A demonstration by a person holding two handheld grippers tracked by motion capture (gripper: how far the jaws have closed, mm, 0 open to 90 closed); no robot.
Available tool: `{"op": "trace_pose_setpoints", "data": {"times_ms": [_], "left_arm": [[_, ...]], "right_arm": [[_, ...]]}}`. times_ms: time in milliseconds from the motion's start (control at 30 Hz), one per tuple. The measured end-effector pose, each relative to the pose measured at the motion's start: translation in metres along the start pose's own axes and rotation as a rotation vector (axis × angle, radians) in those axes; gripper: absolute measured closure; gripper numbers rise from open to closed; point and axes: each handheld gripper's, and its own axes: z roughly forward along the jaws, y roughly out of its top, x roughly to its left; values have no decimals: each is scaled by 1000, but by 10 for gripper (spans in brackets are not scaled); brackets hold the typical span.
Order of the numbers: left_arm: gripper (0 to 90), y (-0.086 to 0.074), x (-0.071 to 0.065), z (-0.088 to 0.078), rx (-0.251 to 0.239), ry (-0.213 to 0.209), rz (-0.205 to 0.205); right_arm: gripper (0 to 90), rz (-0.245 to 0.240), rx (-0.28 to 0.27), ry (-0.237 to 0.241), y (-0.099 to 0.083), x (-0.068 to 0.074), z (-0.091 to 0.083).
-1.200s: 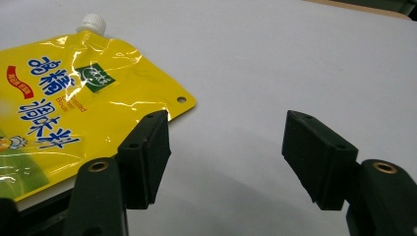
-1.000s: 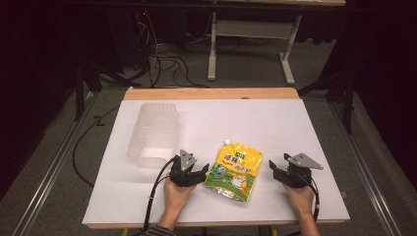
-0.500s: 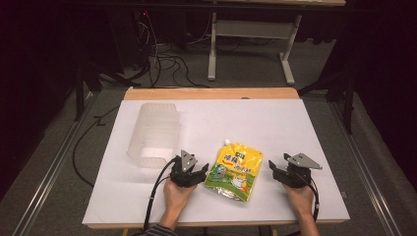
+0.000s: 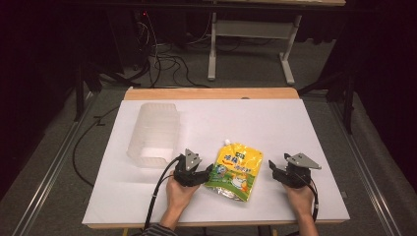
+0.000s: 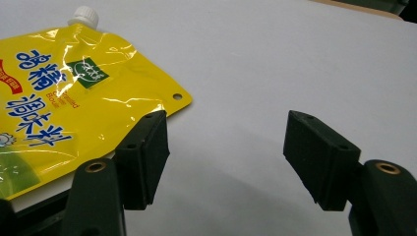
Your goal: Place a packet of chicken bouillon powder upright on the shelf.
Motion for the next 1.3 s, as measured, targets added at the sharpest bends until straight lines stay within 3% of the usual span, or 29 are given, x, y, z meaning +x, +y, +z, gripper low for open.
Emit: {"op": "trace_pose_setpoints", "data": {"times_ms": [67,300,500,667,733,967,1067,1200,1300], "left_arm": [[332,7,-4,-2,-24,-19,-9],[290,21,-9,-1,-6,-53,-9],[257,35,-12,8,54,-91,-2],[236,44,-14,24,123,-121,-10],[230,49,-17,36,174,-133,-6],[227,54,-20,54,257,-141,6],[230,55,-19,62,277,-150,-17],[226,59,-20,73,323,-121,-10],[237,57,-26,75,336,-109,23]], "right_arm": [[341,-4,2,2,0,0,0],[339,-9,9,-1,0,1,0],[338,-17,12,-5,1,1,1],[337,-30,17,-6,1,2,1],[337,-29,17,-9,1,2,2],[337,-34,24,-7,1,2,2],[335,-35,20,-9,1,3,2],[330,-23,38,-16,2,2,3],[331,-27,56,-16,2,3,5]]}}
